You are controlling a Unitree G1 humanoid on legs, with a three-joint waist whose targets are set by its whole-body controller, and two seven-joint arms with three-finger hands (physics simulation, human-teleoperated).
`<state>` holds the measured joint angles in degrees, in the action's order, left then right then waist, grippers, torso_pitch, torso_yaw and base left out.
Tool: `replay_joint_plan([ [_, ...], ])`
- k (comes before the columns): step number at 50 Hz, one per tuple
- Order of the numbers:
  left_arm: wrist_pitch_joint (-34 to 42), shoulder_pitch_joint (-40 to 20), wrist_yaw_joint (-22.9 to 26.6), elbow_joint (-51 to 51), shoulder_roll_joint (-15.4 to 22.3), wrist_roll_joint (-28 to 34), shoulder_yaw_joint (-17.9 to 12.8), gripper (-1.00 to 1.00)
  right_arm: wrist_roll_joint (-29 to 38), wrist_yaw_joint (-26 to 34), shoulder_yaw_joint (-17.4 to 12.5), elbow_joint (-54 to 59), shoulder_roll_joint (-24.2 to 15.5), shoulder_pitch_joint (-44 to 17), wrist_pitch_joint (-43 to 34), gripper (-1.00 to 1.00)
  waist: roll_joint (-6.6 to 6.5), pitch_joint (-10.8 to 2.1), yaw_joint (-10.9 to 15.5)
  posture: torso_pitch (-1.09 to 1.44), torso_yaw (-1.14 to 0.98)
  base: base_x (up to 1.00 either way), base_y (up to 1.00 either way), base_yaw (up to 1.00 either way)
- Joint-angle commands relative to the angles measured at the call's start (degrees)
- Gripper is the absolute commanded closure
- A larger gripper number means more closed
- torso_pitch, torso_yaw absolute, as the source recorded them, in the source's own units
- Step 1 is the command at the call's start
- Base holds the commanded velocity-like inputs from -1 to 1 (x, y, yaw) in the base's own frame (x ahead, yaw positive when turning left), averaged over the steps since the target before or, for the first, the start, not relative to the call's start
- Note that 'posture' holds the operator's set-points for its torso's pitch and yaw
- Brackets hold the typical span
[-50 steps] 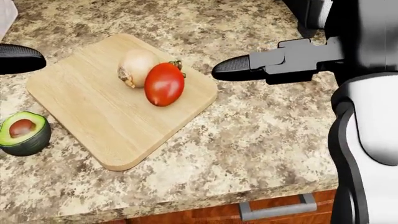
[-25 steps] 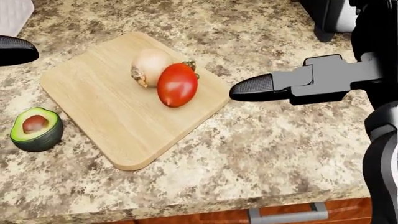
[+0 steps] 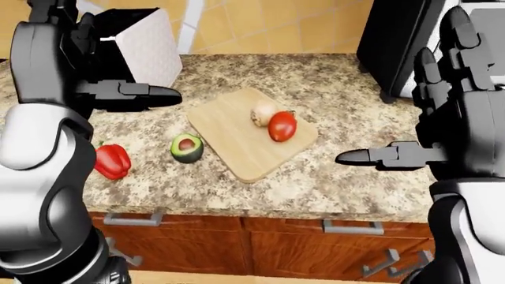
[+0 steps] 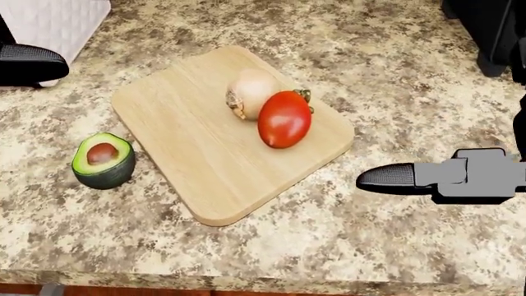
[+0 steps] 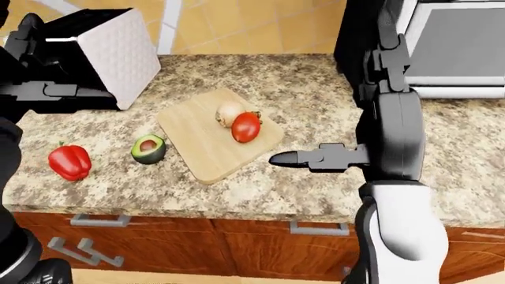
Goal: Place the avocado, onion, tomato and bell pepper on the cutting board.
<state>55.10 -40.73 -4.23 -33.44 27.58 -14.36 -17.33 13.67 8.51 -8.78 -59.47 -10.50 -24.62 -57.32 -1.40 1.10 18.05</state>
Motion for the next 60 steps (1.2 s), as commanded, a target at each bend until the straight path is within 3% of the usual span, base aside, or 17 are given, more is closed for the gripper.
replay_joint_plan([
  [1, -2.07, -1.79, 0.13, -0.88, 0.54, 0.8, -0.39, -1.0, 0.91, 0.54, 0.02, -0.53, 0.98, 1.19, 3.99, -1.0, -0.21, -1.07, 0.31, 0.0, 0.34, 0.0, 0.0, 0.0],
  [12, -3.26, -1.47, 2.42, 0.87, 0.97, 3.76, -0.24, -1.0, 9.1, 8.51, -2.32, -0.53, 5.85, 0.58, 6.39, -1.0, -0.8, -1.59, 4.02, 0.0, 0.38, 0.0, 0.0, 0.0],
  [20, -4.51, -1.59, 4.94, 5.66, 3.06, 6.57, -1.66, -1.0, 10.99, 10.04, -2.71, -0.53, 7.51, 0.79, 7.42, -1.0, -1.0, -1.89, 5.57, 0.0, 0.38, 0.0, 0.0, 0.0],
  [22, -6.46, -0.54, 7.29, 7.76, 5.25, 9.27, -0.37, -1.0, 11.27, 10.36, -2.64, -0.53, 7.68, 0.93, 7.61, -1.0, -1.11, -1.96, 5.83, 0.0, 0.38, 0.0, 0.0, 0.0],
  [25, -7.69, -1.4, 9.11, 10.28, 5.73, 10.98, -1.57, -1.0, 11.49, 10.55, -2.7, -0.53, 7.84, 0.95, 7.66, -1.0, -1.23, -2.04, 6.23, 0.0, 0.38, 0.0, 0.0, 0.0],
  [29, -8.95, 1.49, 10.58, 11.29, 6.84, 13.45, -2.11, -1.0, 11.46, 10.3, -2.48, -0.53, 7.89, 1.52, 7.88, -1.0, -1.25, -2.16, 6.57, 0.0, 0.38, 0.0, 0.0, 0.0],
  [40, -12.41, 7.03, 12.19, 13.0, 4.49, 14.01, -5.36, -1.0, 9.88, 7.75, -0.74, -0.53, 6.36, 2.1, 7.09, -1.0, -1.2, -2.54, 7.39, 0.0, 0.38, 0.0, 0.0, 0.0],
  [60, -14.26, 13.5, 13.23, 12.8, -0.94, 14.29, -4.04, -1.0, 4.74, 2.36, 0.27, -0.53, 3.46, 5.59, 7.81, -1.0, -0.58, -3.0, 8.39, 0.0, 0.38, 0.0, 0.0, 0.0],
])
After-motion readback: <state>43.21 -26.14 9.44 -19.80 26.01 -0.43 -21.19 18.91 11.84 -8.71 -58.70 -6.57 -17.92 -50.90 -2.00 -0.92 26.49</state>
